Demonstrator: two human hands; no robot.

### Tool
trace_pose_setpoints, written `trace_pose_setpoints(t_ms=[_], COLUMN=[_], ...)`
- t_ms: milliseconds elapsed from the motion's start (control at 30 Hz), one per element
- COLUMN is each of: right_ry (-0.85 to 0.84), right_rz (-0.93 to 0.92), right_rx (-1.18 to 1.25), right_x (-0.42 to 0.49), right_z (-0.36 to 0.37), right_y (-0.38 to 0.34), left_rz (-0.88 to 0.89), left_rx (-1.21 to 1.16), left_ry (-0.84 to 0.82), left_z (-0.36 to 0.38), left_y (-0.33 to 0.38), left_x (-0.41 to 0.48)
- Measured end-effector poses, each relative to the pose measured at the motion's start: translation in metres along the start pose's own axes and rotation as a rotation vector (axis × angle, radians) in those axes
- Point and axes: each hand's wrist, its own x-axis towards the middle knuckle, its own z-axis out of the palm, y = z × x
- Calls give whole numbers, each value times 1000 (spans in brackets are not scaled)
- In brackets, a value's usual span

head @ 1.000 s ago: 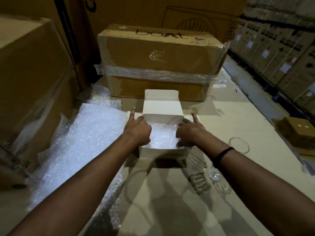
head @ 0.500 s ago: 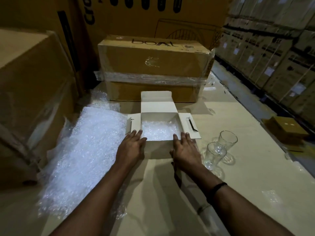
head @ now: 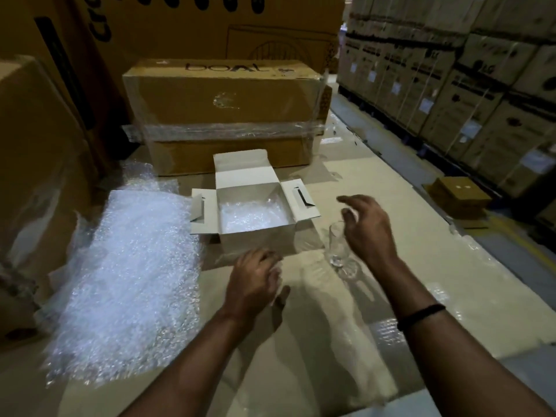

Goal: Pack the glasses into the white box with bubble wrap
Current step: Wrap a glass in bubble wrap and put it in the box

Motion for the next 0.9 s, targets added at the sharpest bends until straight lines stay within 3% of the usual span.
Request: trace_pose_setpoints(t_ms=[133, 233, 300, 467, 600, 900], right_ry=[-121, -321, -365, -283, -277, -400], right_rz=[185, 222, 202, 77, -64, -257], right_rx=[-121, -175, -148, 13, 128, 347], right_x=[33, 38, 38, 36, 27, -11], right_z=[-14, -3, 6, 19, 18, 60], right_y=[68, 103, 119, 131, 121, 37], left_rz=[-87, -173, -245, -311, -348, -650], left_rx=[-134, -231, -286, -368, -367, -271], left_ry=[-148, -234, -243, 1, 87, 359], left_z=[31, 55, 70, 80, 61, -24], left_y=[53, 79, 90, 103, 90, 25], left_x=[23, 49, 62, 73, 58, 3])
